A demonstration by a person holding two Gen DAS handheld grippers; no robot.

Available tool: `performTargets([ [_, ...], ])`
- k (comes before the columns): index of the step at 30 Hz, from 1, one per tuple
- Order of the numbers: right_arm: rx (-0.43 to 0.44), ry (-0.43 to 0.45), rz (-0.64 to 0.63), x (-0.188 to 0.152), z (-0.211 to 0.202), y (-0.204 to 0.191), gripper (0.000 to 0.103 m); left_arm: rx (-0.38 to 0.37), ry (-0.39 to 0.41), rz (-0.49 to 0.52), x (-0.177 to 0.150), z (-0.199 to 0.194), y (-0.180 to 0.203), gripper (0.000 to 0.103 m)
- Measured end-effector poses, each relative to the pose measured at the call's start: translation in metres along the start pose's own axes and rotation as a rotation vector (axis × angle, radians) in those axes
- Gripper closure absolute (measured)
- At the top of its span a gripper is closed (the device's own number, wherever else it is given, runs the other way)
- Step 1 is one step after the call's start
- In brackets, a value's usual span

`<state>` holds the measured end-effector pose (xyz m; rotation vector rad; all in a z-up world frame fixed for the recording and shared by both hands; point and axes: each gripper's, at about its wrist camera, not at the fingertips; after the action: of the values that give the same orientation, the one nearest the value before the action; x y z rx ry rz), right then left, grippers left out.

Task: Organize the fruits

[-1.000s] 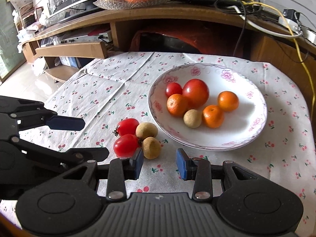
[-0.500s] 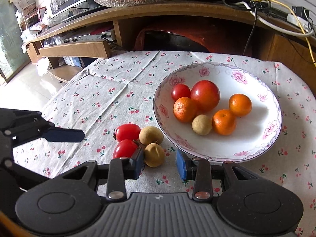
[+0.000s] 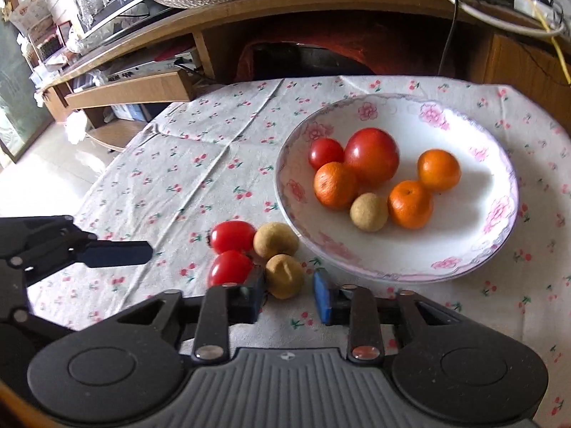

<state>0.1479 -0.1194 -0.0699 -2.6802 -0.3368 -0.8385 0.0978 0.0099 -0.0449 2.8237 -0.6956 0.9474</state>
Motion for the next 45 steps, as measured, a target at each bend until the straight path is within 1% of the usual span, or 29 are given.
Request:
performTargets([
  [4,-0.014,-0.006,-0.024,-0.002,-0.003,-0.005,0.079,0.001,-0.001,-0.007,0.001,0.001,-0.001,0.032],
  [8,-0.016,-0.013,-0.019,-0.006,-0.008,-0.004,0.079,0.000,0.001,-0.014,0.002,0.003,-0.002,0.032],
  [14,-0.043,0.001,0.010,-0.012,-0.023,0.007,0.079,-0.021,0.000,-0.040,0.009,0.012,-0.002,0.032],
  [20,-0.065,0.003,0.041,-0.022,-0.036,0.024,0.079,-0.019,0.003,-0.044,0.017,0.023,0.007,0.033],
  [22,-0.086,-0.005,0.046,-0.027,-0.036,0.029,0.079,-0.022,0.000,-0.049,0.020,0.027,0.009,0.038],
  [23,-0.091,-0.009,0.047,-0.029,-0.036,0.032,0.079,-0.017,-0.003,-0.051,0.021,0.030,0.010,0.042],
  [25,-0.082,-0.004,0.057,-0.032,-0.039,0.035,0.079,-0.007,-0.007,-0.055,0.023,0.035,0.013,0.047],
  [28,-0.085,-0.002,0.056,-0.033,-0.041,0.035,0.079,-0.007,-0.006,-0.067,0.025,0.038,0.012,0.051],
  [30,-0.091,0.000,0.048,-0.035,-0.042,0.033,0.079,-0.008,-0.003,-0.064,0.026,0.038,0.014,0.063],
  [31,-0.092,-0.002,0.042,-0.035,-0.042,0.032,0.079,-0.013,-0.004,-0.063,0.026,0.037,0.015,0.065],
  [38,-0.087,-0.016,0.004,-0.045,-0.052,0.016,0.079,-0.003,-0.019,-0.030,0.018,0.025,0.020,0.066],
  [45,-0.097,-0.043,-0.023,-0.066,-0.069,-0.001,0.079,-0.041,-0.052,-0.025,-0.002,-0.001,0.030,0.066],
])
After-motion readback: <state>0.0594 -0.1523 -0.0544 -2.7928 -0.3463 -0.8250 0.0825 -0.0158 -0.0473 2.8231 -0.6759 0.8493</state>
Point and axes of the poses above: each gripper's, at about its wrist camera, not at the fingertips, and z roughly the way its jaws point, y to its right, x to its top, and after that the axes turned 1 degree about z, right-handed
